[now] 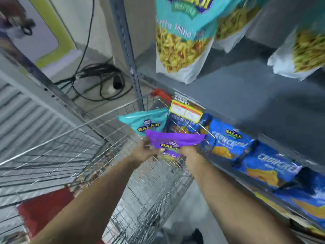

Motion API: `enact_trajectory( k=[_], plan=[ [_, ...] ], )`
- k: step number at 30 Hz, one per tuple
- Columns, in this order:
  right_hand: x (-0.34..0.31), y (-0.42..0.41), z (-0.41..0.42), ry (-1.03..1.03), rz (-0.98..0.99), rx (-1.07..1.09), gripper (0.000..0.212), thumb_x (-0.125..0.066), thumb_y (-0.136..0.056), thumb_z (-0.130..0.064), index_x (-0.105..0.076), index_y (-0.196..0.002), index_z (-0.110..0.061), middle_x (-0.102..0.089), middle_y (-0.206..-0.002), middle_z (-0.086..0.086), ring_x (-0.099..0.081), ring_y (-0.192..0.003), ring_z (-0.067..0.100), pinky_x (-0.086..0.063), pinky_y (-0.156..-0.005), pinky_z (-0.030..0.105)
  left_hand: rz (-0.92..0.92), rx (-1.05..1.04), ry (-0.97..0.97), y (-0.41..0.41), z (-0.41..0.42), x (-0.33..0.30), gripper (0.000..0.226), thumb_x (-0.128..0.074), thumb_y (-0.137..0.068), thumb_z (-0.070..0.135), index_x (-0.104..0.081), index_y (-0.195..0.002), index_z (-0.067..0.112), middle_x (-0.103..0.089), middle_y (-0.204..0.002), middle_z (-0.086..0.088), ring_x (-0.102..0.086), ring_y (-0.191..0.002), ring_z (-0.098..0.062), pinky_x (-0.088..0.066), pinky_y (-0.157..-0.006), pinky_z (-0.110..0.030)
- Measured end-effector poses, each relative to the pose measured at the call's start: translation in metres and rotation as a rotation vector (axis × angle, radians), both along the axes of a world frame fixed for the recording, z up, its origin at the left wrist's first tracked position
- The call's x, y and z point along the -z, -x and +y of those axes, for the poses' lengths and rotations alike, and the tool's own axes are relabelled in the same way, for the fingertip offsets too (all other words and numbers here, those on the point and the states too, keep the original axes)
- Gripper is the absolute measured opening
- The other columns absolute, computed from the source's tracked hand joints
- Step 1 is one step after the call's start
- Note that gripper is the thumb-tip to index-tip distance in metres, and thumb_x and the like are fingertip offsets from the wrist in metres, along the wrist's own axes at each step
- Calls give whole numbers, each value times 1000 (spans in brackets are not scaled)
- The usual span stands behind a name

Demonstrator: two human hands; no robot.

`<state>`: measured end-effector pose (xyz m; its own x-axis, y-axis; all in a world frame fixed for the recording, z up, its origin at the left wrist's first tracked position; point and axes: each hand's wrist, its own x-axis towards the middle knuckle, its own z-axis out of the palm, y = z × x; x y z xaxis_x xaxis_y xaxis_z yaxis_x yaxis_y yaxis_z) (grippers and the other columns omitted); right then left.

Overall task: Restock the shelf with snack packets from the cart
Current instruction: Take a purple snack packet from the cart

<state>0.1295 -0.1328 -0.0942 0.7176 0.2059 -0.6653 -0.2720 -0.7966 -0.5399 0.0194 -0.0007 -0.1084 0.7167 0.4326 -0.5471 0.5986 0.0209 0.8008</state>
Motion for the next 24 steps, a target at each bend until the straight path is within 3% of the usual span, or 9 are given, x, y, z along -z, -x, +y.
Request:
enact_trajectory(
  k=[2,3,5,8,10,14,18,21,24],
  plan=[
    [12,-7,3,-51,32,177,6,-61,-89,-1,-61,-95,1,-56,-109,10,-58,-69,3,-49,-48,10,-75,-64,3,-7,-6,10,30,-78,-78,5,-68,-105,1,-76,-100,-13,-67,-79,-16,-55,-66,-25],
    [9,-6,4,-103,65,324,21,-72,-83,-9,-63,-98,1,-61,-112,6,-58,-84,7,-54,-65,20,-89,-124,11,-8,-10,12,18,-76,-79,4,-70,-96,3,-79,-84,-3,-68,-70,-11,-54,-61,-22],
    [3,-2,1,-28,-39,309,39,-79,-76,-22,-68,-106,1,-71,-111,9,-67,-96,18,-53,-78,31,-99,-223,-8,-10,-15,9,12,-72,-82,0,-68,-89,8,-72,-59,14,-61,-47,6,-48,-46,-10],
    [-25,4,-4,-80,-229,175,35,-78,-76,-32,-75,-98,-4,-75,-101,17,-71,-92,29,-51,-73,32,-128,-227,-75,-8,-15,-14,24,-68,-85,0,-66,-107,-7,-72,-84,-2,-62,-51,11,-49,-53,-6],
    [-48,11,-8,-233,-344,68,30,-77,-77,-31,-76,-92,-5,-77,-92,14,-71,-83,25,-47,-65,30,-163,-251,-84,0,-9,-34,24,-67,-86,2,-65,-107,-10,-72,-84,2,-66,-58,10,-52,-60,-7],
    [-106,27,-22,-457,-409,-2,28,-73,-75,-35,-76,-89,-11,-78,-84,4,-72,-77,21,-57,-71,37,-291,-220,-120,23,-5,-97,8,-71,-85,13,-74,-90,20,-77,-77,12,-71,-74,-6,-58,-78,-32],
    [-181,34,-53,-595,-492,-1,33,-72,-73,-44,-72,-75,-11,-70,-64,-3,-52,-51,-1,-46,-55,27,-443,-140,-252,28,-24,-182,12,-75,-74,32,-75,-82,41,-76,-76,24,-66,-71,6,-56,-70,-18],
    [-235,18,-99,-736,-525,15,44,-68,-69,-52,-74,-82,-11,-76,-74,8,-58,-62,9,-55,-61,42,-571,-63,-317,10,-62,-244,7,-78,-77,31,-73,-80,26,-75,-72,24,-63,-66,9,-54,-63,-14],
    [-283,-7,-160,-780,-592,77,51,-69,-68,-54,-71,-81,-5,-71,-79,28,-52,-66,13,-52,-64,55,-722,36,-293,-26,-110,-295,12,-75,-78,37,-72,-85,29,-76,-79,23,-64,-72,6,-55,-69,-17]
  ],
)
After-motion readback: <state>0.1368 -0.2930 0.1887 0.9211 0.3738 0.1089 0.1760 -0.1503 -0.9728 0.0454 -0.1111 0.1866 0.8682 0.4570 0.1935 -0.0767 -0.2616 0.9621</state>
